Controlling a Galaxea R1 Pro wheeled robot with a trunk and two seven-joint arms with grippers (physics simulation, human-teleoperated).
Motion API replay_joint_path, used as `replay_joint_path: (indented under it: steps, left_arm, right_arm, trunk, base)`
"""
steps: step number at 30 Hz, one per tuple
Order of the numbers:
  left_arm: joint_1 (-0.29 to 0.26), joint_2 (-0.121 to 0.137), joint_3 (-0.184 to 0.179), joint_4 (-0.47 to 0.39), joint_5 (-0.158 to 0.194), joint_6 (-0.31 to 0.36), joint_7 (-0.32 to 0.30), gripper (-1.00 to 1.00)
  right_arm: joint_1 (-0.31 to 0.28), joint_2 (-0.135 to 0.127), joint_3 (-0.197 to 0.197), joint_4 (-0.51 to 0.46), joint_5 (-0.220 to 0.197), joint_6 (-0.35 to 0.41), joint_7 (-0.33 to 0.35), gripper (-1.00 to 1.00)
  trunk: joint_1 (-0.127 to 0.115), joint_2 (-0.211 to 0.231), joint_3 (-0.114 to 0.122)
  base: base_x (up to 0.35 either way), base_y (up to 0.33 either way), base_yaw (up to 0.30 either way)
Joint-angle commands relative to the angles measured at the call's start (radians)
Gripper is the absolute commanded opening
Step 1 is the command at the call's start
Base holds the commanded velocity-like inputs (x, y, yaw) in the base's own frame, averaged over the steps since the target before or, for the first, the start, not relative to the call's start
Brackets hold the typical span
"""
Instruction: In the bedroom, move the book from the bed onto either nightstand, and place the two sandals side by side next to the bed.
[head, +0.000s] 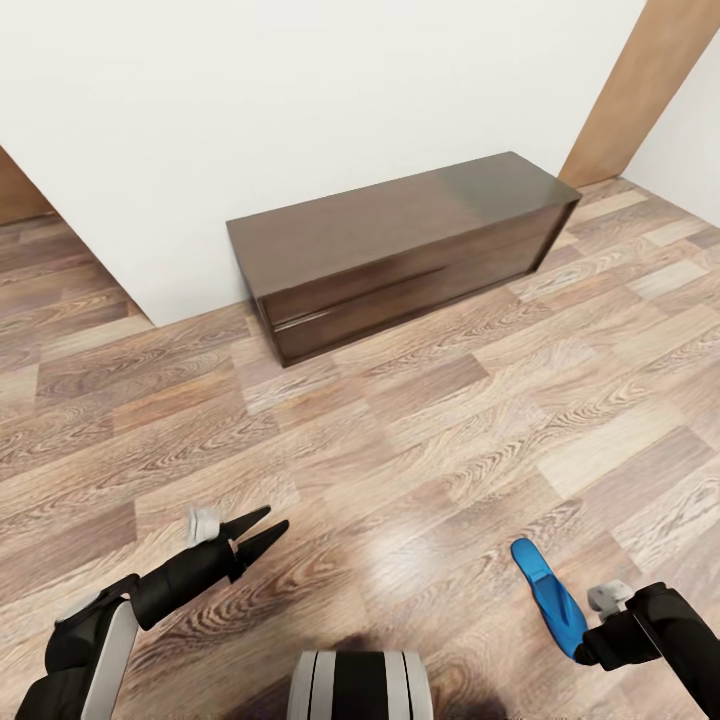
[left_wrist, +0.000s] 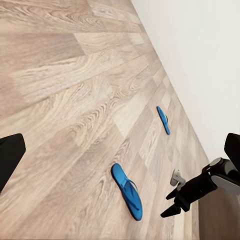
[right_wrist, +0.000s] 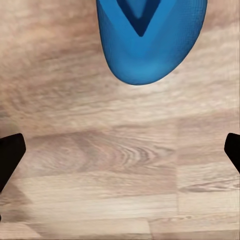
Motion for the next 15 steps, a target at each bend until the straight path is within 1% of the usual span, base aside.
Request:
replay_joint_path:
  steps: [1, 15]
  left_arm:
    - [-0.001, -0.001, 0.002, 0.000, 0.003, 0.008, -0.003, 1.00]
    - [-0.001, -0.001, 0.002, 0.001, 0.004, 0.008, -0.003, 1.00]
  right_arm:
    - [0.000, -0.001, 0.002, -0.001, 0.011, 0.001, 0.008, 1.00]
    - [0.000, 0.004, 0.004, -0.001, 0.011, 0.001, 0.008, 1.00]
  trunk:
    - [0.000, -0.001, -0.005]
    - [0.007, -0.004, -0.059]
  base:
    - [0.000, 0.000, 0.000]
    - [0.000, 0.000, 0.000]
